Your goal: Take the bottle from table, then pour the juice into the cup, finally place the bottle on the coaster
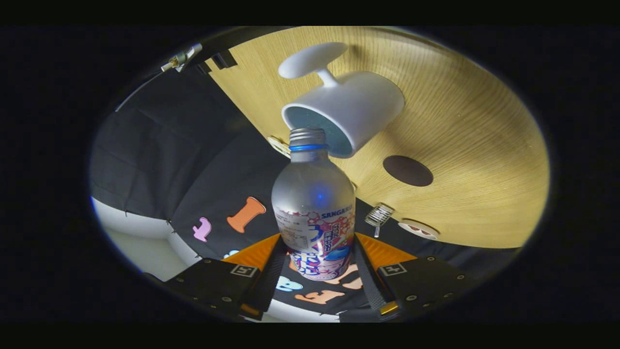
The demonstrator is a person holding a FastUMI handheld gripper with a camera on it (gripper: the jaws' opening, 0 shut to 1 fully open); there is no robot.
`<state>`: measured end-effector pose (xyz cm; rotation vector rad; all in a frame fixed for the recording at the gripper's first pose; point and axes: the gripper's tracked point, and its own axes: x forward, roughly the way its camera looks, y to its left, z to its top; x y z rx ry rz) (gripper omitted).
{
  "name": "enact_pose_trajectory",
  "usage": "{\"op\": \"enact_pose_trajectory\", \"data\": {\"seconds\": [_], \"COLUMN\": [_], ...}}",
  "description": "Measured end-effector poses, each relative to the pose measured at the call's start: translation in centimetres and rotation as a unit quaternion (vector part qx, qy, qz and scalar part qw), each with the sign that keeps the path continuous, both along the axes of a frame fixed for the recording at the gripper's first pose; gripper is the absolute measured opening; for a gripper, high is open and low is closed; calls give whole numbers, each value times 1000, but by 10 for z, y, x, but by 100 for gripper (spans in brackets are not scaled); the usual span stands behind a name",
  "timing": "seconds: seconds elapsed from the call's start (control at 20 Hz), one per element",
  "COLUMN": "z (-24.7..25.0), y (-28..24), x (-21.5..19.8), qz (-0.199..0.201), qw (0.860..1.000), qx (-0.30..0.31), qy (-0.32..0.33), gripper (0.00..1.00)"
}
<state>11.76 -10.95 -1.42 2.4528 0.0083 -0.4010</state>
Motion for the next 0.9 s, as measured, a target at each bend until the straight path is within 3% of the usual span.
{"op": "enact_pose_trajectory", "data": {"seconds": [0.6,0.9], "z": [0,-3], "y": [-3,2], "x": [0,1], "qz": [-5,11], "qw": [1000,999], "qx": [-3,-30], "qy": [0,11], "gripper": [76,76]}}
